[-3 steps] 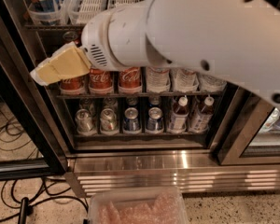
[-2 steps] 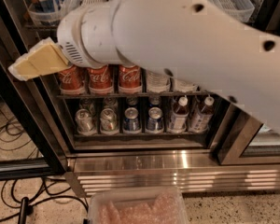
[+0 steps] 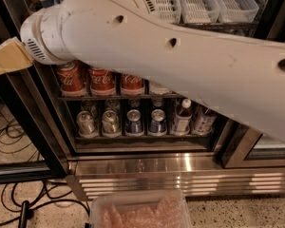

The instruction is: Pick redbull can from top shelf of fridge

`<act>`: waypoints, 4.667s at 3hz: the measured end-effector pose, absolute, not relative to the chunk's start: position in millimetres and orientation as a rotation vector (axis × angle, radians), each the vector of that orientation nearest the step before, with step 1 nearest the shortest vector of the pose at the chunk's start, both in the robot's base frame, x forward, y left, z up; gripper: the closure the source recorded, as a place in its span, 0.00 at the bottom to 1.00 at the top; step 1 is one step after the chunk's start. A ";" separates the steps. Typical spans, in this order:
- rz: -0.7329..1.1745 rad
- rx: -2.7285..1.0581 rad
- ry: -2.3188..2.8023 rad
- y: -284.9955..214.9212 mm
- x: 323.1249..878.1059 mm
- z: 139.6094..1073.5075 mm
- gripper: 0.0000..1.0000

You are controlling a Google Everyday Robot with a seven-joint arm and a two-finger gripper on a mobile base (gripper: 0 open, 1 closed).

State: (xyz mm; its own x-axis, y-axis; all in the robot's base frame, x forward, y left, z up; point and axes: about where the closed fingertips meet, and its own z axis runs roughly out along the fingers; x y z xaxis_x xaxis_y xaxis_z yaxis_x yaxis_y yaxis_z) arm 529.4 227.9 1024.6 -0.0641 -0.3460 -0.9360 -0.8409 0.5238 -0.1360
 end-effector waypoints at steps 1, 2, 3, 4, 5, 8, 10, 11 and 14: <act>0.555 -1.027 1.646 229.9 528.5 1025.1 0.00; 0.564 -0.952 1.631 225.6 534.9 1031.9 0.00; 0.521 -0.831 1.573 195.9 552.1 1048.5 0.00; 0.482 -0.720 1.541 152.4 567.0 1071.3 0.00; 0.476 -0.599 1.548 116.8 573.9 1095.1 0.00; 0.417 -0.652 1.511 117.1 580.7 1094.9 0.16; 0.348 -0.729 1.502 136.5 584.2 1083.0 0.15; 0.338 -0.768 1.508 157.6 579.2 1069.7 0.19; 0.388 -0.725 1.491 173.2 577.8 1085.9 0.38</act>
Offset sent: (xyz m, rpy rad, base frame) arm 0.0259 0.0033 0.0175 0.2112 -0.0318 -0.1730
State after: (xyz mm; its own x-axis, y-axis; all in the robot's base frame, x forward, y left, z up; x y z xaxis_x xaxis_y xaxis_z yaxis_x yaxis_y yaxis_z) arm 577.8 173.2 1085.9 0.0732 -0.1961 -0.9778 -0.6481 0.7359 -0.1961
